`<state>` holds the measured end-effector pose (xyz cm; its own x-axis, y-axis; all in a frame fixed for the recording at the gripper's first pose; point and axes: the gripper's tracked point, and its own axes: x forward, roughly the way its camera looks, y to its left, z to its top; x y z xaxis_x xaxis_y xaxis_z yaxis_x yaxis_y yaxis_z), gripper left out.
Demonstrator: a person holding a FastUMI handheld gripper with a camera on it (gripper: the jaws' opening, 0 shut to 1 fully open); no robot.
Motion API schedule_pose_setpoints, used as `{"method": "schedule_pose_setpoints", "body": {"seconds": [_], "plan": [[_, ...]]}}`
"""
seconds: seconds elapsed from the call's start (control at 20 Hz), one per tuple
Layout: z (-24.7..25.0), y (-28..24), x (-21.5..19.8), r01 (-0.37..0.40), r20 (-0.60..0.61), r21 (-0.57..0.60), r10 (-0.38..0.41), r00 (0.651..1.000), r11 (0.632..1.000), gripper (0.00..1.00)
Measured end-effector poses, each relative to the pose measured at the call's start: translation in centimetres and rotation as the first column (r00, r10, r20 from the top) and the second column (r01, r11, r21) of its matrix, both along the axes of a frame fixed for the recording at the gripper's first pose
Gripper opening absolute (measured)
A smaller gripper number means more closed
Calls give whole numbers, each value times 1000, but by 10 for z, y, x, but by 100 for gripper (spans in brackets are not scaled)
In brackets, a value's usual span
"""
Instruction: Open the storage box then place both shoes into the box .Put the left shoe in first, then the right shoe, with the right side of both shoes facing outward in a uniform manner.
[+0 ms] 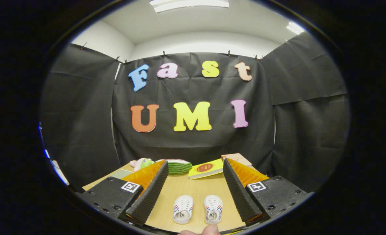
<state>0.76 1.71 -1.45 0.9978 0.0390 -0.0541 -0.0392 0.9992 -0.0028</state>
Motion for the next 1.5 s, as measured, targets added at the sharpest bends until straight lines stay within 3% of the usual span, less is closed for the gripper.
{"method": "schedule_pose_setpoints", "body": {"seconds": [0.3, 0.5, 0.7, 0.9, 1.1, 1.5], "plan": [[-11, 18, 6, -58, -34, -9, 58, 998, 998, 100], [-31, 44, 14, -164, -102, -19, 161, 982, 986, 100], [-63, 77, 22, -298, -178, 58, 303, 936, 953, 100], [-96, 111, 27, -414, -247, 131, 434, 866, 901, 100], [-138, 145, 28, -500, -330, 298, 579, 745, 813, 100], [-214, 169, 40, -388, -464, 588, 688, 558, 710, 97]]}}
